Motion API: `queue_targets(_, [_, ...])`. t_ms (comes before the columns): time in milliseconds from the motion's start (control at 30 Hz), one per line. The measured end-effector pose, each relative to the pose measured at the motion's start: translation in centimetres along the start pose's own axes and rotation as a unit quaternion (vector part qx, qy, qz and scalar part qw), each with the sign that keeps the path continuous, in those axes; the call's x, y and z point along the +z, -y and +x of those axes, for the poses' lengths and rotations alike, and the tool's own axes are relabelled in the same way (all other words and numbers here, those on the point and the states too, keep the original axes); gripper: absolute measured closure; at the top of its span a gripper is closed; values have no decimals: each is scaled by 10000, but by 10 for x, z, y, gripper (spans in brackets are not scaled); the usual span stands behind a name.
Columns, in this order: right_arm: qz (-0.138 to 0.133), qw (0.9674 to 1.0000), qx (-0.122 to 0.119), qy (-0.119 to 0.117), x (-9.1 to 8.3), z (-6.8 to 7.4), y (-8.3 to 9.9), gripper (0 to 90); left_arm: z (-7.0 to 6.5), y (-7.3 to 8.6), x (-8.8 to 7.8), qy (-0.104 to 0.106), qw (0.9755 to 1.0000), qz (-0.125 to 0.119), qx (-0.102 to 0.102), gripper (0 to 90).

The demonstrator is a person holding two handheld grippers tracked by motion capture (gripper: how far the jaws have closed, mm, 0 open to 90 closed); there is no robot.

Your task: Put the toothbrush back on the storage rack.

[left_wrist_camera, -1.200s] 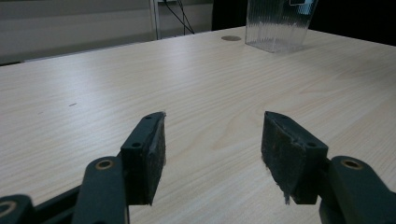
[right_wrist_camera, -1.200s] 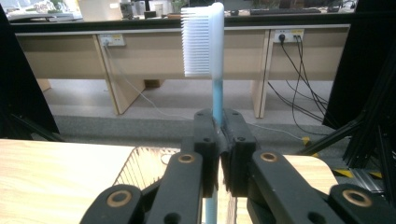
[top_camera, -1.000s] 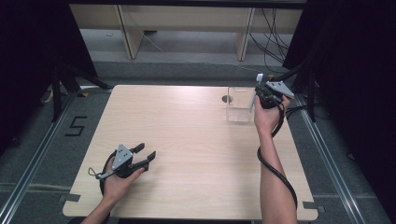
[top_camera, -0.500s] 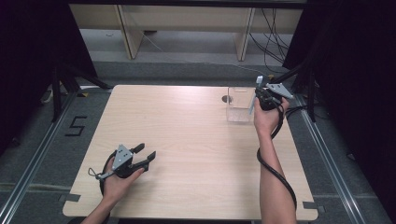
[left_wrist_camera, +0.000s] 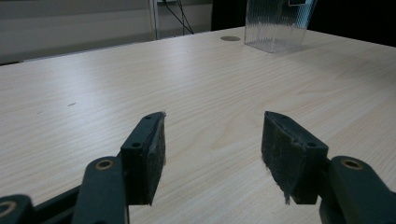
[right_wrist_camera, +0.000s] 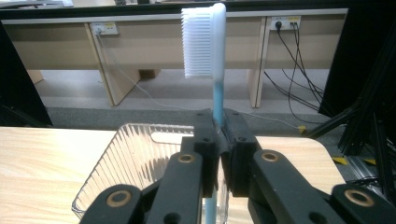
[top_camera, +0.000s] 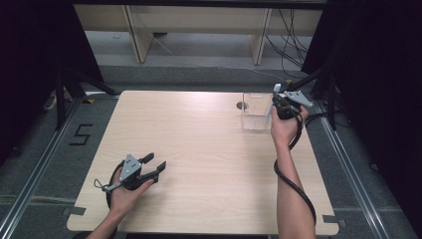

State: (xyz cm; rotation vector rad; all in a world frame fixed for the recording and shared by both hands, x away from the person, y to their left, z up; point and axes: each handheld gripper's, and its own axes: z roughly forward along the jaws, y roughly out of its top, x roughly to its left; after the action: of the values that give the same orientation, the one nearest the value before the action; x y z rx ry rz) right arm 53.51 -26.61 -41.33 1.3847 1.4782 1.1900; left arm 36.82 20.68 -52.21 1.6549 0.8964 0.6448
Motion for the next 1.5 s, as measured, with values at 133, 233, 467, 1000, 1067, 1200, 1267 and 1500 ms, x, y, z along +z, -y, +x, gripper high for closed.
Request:
queue_targets(133, [8, 10000, 33, -24, 1, 0, 3, 852, 0, 0, 0, 5, 10000, 3, 5, 395])
queue_targets(233, [49, 10000, -47, -44, 1, -1, 5, 853, 0, 0, 0, 11, 10000, 9, 0, 395])
queue_targets(467, [84, 10000, 21, -33, 1, 1, 10, 853, 0, 0, 0, 11, 10000, 11, -1, 394])
queue_targets(1000, [168, 9998, 25, -55, 4, 1, 18, 852, 0, 0, 0, 10, 10000, 9, -4, 394])
queue_targets(1067, [180, 9998, 19, 6, 4, 2, 19, 851, 0, 0, 0, 14, 10000, 11, 3, 393])
queue_targets(1200, [212, 9998, 35, -6, 4, 2, 20, 849, 0, 0, 0, 16, 10000, 15, -2, 393])
queue_targets(1267, [182, 9998, 55, -19, 5, 1, 22, 849, 0, 0, 0, 18, 10000, 19, -5, 392])
queue_targets(1500, [176, 9998, -44, 17, 5, 0, 21, 845, 0, 0, 0, 18, 10000, 26, -6, 391])
